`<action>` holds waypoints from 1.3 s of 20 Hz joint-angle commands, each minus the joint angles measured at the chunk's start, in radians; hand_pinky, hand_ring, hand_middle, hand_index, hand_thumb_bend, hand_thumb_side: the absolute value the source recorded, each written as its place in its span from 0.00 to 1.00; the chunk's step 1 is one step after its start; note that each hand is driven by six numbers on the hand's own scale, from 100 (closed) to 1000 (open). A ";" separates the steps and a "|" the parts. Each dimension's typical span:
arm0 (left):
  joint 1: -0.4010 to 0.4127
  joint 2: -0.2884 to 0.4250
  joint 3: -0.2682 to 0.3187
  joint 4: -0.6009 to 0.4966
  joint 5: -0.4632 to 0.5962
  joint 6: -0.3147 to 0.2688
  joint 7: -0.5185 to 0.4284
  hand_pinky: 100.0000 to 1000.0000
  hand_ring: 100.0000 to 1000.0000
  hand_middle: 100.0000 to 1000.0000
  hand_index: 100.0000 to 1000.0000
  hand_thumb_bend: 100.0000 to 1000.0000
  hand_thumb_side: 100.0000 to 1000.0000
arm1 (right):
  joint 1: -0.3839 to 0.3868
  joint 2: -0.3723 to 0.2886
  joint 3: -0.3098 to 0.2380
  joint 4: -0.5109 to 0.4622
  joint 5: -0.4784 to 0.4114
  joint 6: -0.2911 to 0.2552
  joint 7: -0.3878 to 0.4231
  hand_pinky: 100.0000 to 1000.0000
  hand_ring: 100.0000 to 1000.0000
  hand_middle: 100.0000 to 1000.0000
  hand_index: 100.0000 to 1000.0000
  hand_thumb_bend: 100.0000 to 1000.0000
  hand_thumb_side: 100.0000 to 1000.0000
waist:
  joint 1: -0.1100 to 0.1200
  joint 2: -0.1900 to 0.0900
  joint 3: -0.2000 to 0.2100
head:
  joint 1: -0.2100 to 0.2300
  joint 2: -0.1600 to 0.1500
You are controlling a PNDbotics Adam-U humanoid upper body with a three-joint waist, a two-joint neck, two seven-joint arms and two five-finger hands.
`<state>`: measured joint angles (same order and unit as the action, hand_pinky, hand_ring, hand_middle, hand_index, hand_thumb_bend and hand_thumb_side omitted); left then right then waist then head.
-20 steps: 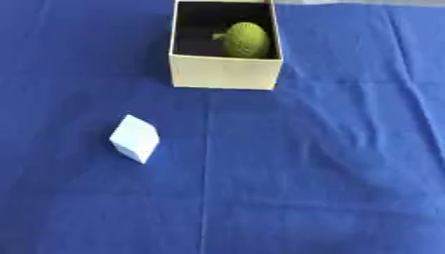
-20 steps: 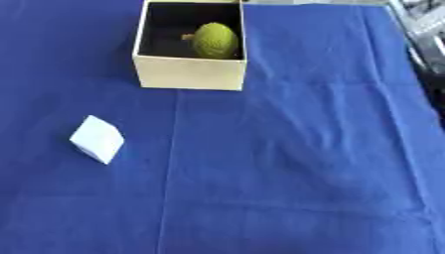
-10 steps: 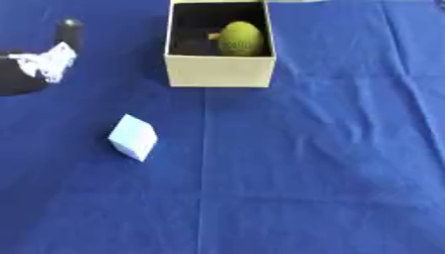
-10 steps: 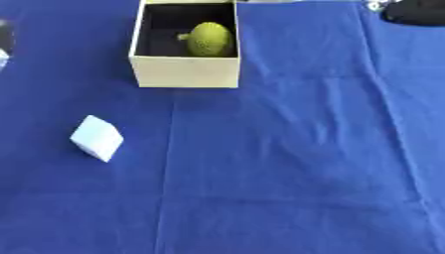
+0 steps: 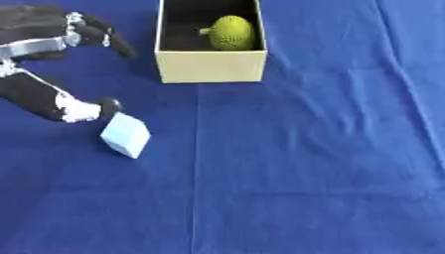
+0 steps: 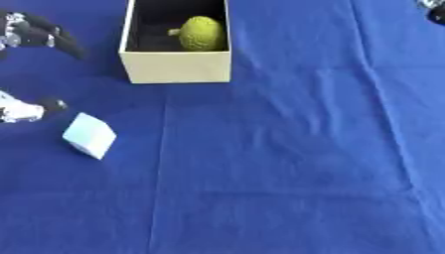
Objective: Pick up objects on the table and place them in the box.
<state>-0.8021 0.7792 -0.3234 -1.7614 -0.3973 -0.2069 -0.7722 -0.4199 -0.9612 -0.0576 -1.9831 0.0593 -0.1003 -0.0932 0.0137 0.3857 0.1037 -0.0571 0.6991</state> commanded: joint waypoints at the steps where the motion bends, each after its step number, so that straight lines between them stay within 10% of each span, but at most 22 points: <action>1: -0.014 0.014 -0.004 0.012 0.016 -0.029 -0.070 0.97 0.89 0.74 0.88 0.34 0.68 | 0.000 -0.011 -0.020 -0.017 -0.014 0.004 -0.007 0.87 0.70 0.54 0.85 0.00 0.48 | 0.002 -0.026 -0.001 | -0.001 0.009; 26: 0.047 -0.009 -0.035 0.044 -0.175 -0.033 -0.113 0.98 0.89 0.80 0.91 0.47 0.59 | 0.050 0.057 -0.014 -0.017 -0.028 0.046 0.006 0.88 0.67 0.51 0.83 0.00 0.49 | 0.005 -0.013 -0.007 | -0.020 -0.004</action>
<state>-0.7471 0.7560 -0.3627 -1.7172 -0.5562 -0.2257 -0.8793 -0.3646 -0.8875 -0.0637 -1.9848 0.0332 -0.0589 -0.0877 0.0212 0.3910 0.0974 -0.0750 0.7029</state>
